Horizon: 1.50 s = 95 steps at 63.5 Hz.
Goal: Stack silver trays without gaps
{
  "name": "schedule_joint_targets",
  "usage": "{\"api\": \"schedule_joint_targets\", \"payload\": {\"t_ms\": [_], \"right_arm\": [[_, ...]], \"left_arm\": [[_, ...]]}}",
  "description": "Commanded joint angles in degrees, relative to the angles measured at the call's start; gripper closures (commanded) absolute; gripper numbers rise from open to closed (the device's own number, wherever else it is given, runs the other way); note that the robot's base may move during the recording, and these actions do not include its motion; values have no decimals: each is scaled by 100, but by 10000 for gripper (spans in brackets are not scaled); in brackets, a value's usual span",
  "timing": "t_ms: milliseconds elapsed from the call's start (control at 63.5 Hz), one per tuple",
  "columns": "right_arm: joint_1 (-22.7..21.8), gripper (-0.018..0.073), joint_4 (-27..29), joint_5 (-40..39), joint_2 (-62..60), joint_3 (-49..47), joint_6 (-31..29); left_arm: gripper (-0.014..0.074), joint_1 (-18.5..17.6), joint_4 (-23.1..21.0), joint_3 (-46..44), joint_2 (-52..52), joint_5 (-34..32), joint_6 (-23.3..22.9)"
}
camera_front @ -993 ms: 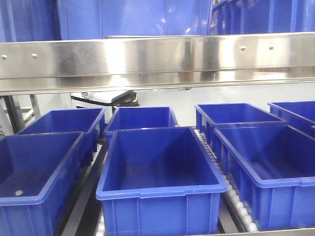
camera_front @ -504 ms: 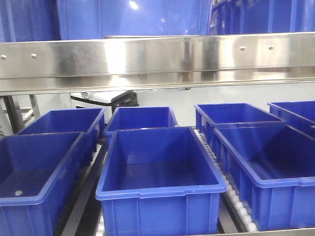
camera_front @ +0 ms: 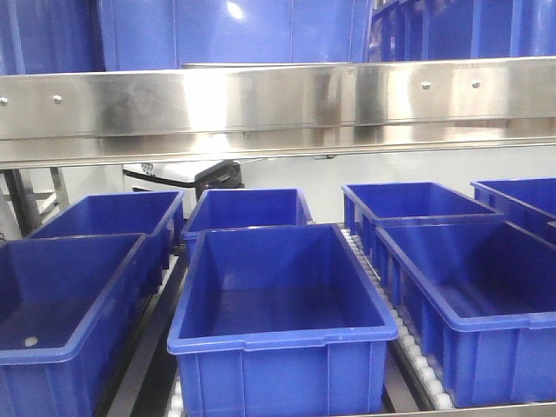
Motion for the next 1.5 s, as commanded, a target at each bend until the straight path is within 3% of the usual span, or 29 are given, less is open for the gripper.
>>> {"api": "schedule_joint_targets", "payload": {"t_ms": [0,158,567,993,1150,1481], "right_arm": [[-481,628,-113,49,-19,202,167],[-1162,628,-113,31,-31,951,809],[-1208,628,-384,-1294,-854,3601,897],[-1208,628,-681,-1188,-854,3914,909],[-1208,628,-697,-1155,-854,3914,1448],[-1093,628,-986,-1289,-854,3914,1391]], "left_arm": [[599,12,-2,-8,-20,-93,-48],[599,12,-2,-8,-20,-93,-48],[599,12,-2,-8,-20,-109,-48],[599,12,-2,-8,-20,-108,-48],[599,12,-2,-8,-20,-108,-48],[599,12,-2,-8,-20,-108,-48]]}}
